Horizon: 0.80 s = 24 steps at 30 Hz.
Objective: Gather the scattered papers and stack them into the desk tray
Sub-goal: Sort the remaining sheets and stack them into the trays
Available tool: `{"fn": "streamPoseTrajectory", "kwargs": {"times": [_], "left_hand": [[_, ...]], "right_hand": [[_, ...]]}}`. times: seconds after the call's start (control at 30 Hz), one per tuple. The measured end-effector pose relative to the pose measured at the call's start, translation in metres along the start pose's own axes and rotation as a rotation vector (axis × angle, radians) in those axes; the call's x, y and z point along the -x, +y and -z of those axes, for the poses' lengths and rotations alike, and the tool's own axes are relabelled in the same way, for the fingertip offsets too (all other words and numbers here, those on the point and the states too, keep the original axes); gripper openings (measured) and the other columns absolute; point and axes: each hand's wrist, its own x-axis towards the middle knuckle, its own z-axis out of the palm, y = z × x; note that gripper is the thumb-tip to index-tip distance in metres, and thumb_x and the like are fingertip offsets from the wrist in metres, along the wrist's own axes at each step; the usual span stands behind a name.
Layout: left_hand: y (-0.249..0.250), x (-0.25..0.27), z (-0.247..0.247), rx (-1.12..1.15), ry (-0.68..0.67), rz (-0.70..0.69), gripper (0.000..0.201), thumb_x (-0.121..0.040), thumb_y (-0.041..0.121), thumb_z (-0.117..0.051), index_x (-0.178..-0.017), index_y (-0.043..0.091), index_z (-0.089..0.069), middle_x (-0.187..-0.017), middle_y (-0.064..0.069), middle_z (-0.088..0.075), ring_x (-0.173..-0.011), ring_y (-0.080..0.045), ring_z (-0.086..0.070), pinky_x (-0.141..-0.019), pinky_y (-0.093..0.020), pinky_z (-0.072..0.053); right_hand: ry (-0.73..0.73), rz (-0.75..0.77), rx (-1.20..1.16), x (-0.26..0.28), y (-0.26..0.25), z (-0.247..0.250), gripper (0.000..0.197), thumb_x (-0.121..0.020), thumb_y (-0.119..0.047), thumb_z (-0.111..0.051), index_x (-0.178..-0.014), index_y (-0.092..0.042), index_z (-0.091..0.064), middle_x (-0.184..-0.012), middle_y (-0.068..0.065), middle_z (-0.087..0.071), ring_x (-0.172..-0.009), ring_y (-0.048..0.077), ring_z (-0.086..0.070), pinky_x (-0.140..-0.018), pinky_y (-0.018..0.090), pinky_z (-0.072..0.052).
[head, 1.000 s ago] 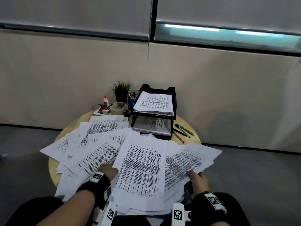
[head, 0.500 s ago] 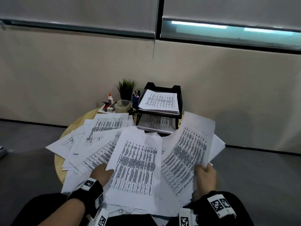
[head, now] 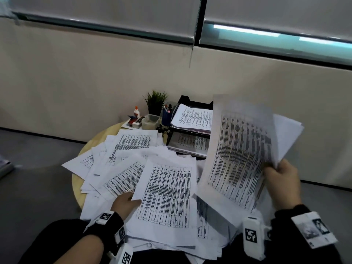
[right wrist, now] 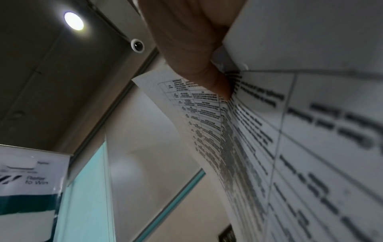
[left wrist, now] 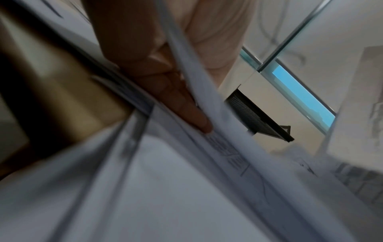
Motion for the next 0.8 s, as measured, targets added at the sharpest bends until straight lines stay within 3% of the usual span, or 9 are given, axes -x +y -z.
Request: {"fn": "streamPoseTrajectory", "kwargs": {"times": [0.07, 0.17, 0.23, 0.33, 0.47, 0.57, 0.67, 0.73, 0.8], "left_hand": [[-0.009, -0.007, 0.000, -0.005, -0.027, -0.002, 0.051, -0.045, 0.046, -0.059, -0.075, 0.006, -0.062, -0.085, -0.016, -0.065, -0.076, -0.022, -0.058, -0.068, -0.028, -0.038], [-0.005, -0.005, -0.001, 0.010, -0.021, -0.009, 0.038, -0.054, 0.032, -0.058, -0.079, 0.005, -0.067, -0.083, -0.012, -0.069, -0.074, -0.024, -0.060, -0.066, -0.028, -0.041], [-0.002, -0.003, -0.002, 0.024, -0.027, -0.027, 0.028, -0.056, 0.029, -0.058, -0.075, 0.009, -0.066, -0.077, -0.009, -0.068, -0.070, -0.023, -0.059, -0.063, -0.027, -0.041], [0.001, 0.001, -0.003, 0.056, -0.031, -0.022, 0.007, -0.072, 0.014, -0.064, -0.066, 0.014, -0.061, -0.065, -0.003, -0.062, -0.063, -0.020, -0.053, -0.058, -0.024, -0.036], [-0.004, -0.002, -0.003, 0.100, -0.050, -0.011, 0.022, -0.066, 0.029, -0.065, -0.068, 0.008, -0.062, -0.069, -0.005, -0.062, -0.066, -0.020, -0.054, -0.065, -0.028, -0.037], [-0.002, -0.006, -0.003, 0.121, -0.029, 0.058, 0.023, -0.094, 0.027, -0.053, -0.074, 0.014, -0.052, -0.077, -0.004, -0.054, -0.076, -0.018, -0.048, -0.074, -0.031, -0.039], [0.001, -0.005, -0.001, 0.178, -0.004, 0.111, 0.032, -0.100, 0.031, -0.040, -0.082, 0.007, -0.050, -0.090, -0.013, -0.055, -0.086, -0.019, -0.049, -0.079, -0.030, -0.036], [0.000, -0.007, -0.002, 0.166, -0.012, 0.111, 0.036, -0.094, 0.044, -0.038, -0.076, 0.015, -0.048, -0.085, -0.008, -0.051, -0.084, -0.018, -0.046, -0.079, -0.028, -0.036], [-0.001, -0.010, -0.002, 0.121, -0.030, 0.100, 0.033, -0.085, 0.042, -0.041, -0.066, 0.016, -0.037, -0.073, -0.007, -0.041, -0.075, -0.017, -0.040, -0.070, -0.028, -0.030]], "right_hand": [[-0.019, 0.061, -0.076, -0.011, -0.019, 0.008, 0.009, -0.084, 0.007, -0.048, -0.079, 0.004, -0.055, -0.068, 0.006, -0.047, -0.066, 0.015, -0.039, -0.048, 0.026, -0.033], [-0.032, 0.139, -0.178, -0.028, -0.050, 0.021, 0.019, -0.086, 0.009, -0.047, -0.097, 0.004, -0.061, -0.073, 0.003, -0.054, -0.048, 0.003, -0.038, -0.040, 0.006, -0.032], [-0.067, 0.140, -0.284, -0.040, -0.067, 0.025, 0.032, -0.085, 0.009, -0.047, -0.107, -0.006, -0.064, -0.062, -0.015, -0.064, -0.049, -0.008, -0.052, -0.048, 0.002, -0.041], [-0.084, 0.109, -0.432, -0.053, -0.088, 0.028, 0.037, -0.084, 0.009, -0.049, -0.113, -0.009, -0.064, -0.063, -0.024, -0.068, -0.064, -0.006, -0.064, -0.063, 0.011, -0.053], [-0.155, 0.040, -0.661, -0.054, -0.108, 0.021, 0.031, -0.087, 0.012, -0.048, -0.089, -0.014, -0.064, -0.062, -0.013, -0.069, -0.056, -0.003, -0.063, -0.056, 0.011, -0.049], [-0.225, -0.122, -0.639, -0.048, -0.089, 0.001, 0.016, -0.089, 0.005, -0.053, -0.093, -0.008, -0.059, -0.071, 0.000, -0.059, -0.044, -0.003, -0.058, -0.046, 0.010, -0.045], [-0.327, -0.248, -0.653, -0.037, -0.052, -0.025, 0.018, -0.090, 0.009, -0.050, -0.082, -0.007, -0.056, -0.060, -0.001, -0.063, -0.045, 0.000, -0.059, -0.046, 0.011, -0.046], [-0.398, -0.345, -0.648, -0.024, -0.027, -0.042, 0.017, -0.090, 0.011, -0.046, -0.087, -0.003, -0.056, -0.061, 0.001, -0.065, -0.046, 0.003, -0.062, -0.046, 0.013, -0.048], [-0.489, -0.436, -0.615, -0.011, -0.004, -0.057, 0.020, -0.090, 0.013, -0.044, -0.099, -0.001, -0.057, -0.079, 0.011, -0.064, -0.051, 0.011, -0.065, -0.050, 0.021, -0.054]]}}
